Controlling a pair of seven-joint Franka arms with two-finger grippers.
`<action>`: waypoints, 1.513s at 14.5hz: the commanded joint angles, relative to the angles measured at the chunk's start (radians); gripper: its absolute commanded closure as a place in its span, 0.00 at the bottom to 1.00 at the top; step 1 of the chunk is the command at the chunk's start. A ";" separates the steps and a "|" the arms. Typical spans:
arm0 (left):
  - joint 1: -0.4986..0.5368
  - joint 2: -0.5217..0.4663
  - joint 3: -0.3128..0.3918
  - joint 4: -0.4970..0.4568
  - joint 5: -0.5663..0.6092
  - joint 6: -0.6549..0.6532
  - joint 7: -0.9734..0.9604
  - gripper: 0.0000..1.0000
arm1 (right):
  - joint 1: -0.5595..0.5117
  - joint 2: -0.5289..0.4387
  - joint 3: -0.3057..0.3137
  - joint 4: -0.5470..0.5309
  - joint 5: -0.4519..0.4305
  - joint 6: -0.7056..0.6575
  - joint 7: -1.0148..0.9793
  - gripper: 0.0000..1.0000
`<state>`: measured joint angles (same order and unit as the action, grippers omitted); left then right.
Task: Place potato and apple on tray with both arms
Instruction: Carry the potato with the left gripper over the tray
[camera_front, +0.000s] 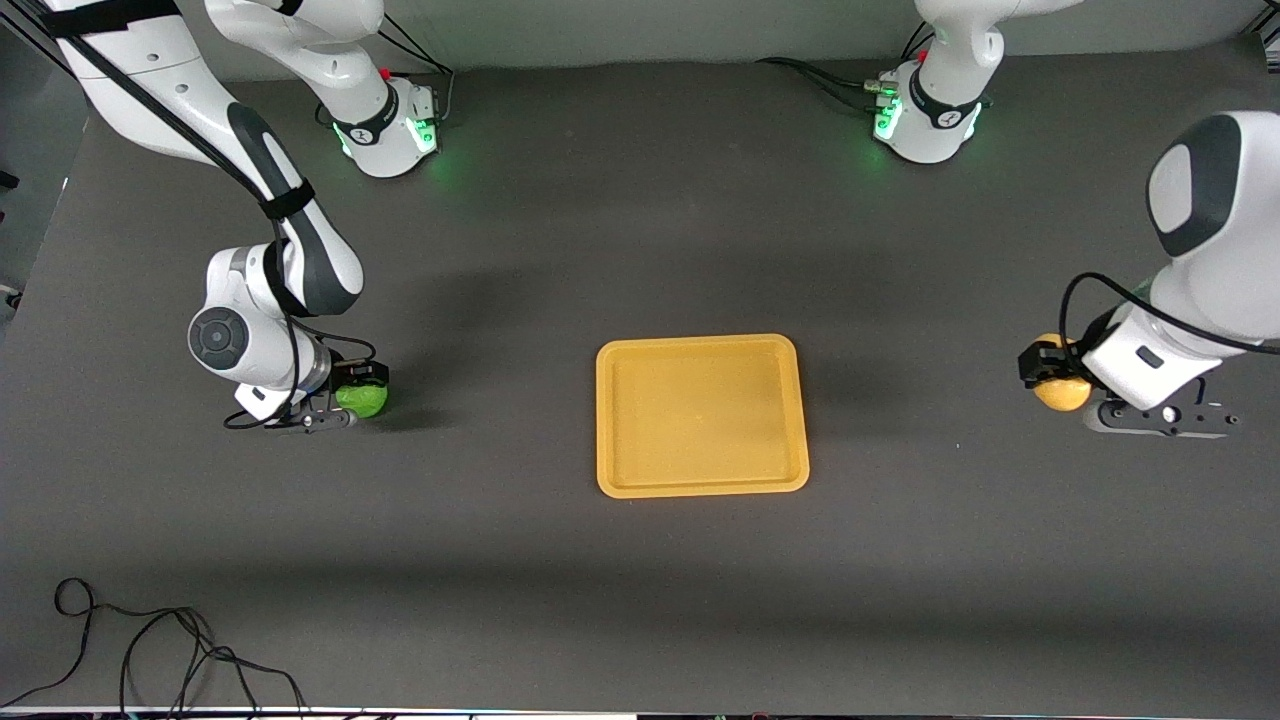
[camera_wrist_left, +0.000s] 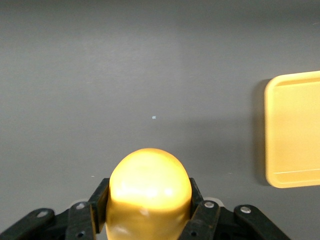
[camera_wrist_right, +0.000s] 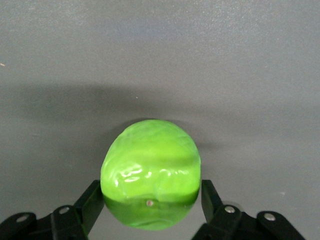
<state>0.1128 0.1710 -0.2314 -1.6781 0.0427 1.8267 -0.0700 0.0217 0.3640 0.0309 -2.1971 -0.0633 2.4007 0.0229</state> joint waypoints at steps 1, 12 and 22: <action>-0.022 -0.004 -0.040 0.047 -0.038 -0.056 -0.103 1.00 | 0.004 0.015 -0.005 0.019 -0.023 0.012 0.043 0.24; -0.206 0.183 -0.152 -0.009 0.009 0.184 -0.554 1.00 | 0.119 -0.060 0.006 0.351 -0.010 -0.474 0.190 0.62; -0.306 0.442 -0.146 -0.040 0.158 0.437 -0.731 1.00 | 0.263 0.024 0.006 0.546 0.074 -0.511 0.376 0.63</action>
<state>-0.1815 0.5827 -0.3910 -1.7261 0.1692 2.2287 -0.7693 0.2512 0.3311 0.0443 -1.7500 -0.0246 1.9260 0.3417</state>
